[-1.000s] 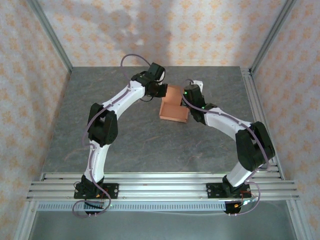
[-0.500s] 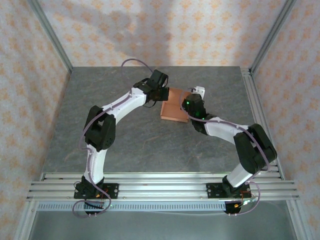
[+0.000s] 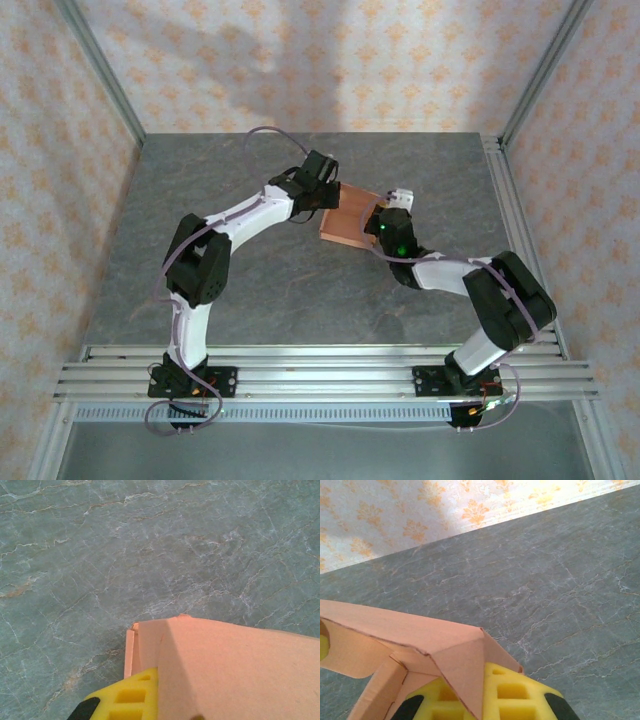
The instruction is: Fold the paper box
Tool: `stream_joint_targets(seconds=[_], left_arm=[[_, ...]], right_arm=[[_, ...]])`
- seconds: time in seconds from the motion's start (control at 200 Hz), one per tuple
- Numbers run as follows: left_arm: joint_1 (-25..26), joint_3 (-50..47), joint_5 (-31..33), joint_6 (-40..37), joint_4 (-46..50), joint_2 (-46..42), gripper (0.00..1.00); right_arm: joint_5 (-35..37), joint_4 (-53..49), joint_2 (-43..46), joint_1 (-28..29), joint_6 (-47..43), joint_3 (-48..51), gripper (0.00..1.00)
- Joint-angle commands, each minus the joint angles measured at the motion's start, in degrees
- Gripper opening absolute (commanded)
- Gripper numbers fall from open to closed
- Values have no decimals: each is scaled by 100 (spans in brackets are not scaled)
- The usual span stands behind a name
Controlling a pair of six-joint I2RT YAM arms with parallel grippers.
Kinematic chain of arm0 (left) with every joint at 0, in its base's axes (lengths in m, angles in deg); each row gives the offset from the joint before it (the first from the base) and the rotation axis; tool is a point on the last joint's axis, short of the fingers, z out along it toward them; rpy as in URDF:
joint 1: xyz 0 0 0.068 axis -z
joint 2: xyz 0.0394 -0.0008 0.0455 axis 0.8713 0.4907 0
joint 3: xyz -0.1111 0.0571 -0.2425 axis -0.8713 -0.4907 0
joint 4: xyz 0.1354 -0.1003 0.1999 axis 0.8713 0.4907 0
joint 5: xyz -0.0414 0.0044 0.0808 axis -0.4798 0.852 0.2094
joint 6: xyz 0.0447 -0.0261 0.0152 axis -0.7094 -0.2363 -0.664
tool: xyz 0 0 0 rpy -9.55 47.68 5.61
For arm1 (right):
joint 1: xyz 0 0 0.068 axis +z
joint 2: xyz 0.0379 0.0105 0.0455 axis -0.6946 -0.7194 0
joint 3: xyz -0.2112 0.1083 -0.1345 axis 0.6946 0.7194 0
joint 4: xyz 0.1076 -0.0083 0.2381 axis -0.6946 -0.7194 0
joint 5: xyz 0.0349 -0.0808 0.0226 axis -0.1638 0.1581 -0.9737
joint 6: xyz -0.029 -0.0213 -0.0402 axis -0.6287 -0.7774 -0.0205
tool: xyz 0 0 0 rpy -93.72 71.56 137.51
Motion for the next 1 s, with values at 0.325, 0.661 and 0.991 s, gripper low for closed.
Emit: stream_joint_targets(seconds=[0.325,0.661,0.991], left_arm=[[30,-846,-10,176,-801,-566,0],[78,-1594,-53,194,-1499,-940,0],[245,-2528,331,31,-2773,-1145,0]], right_arm=[[-220,980,92,126,-378,530,0],[-421,1051,211,147,-615,791,1],[-310,1366,137,373,-1210,1038,3]])
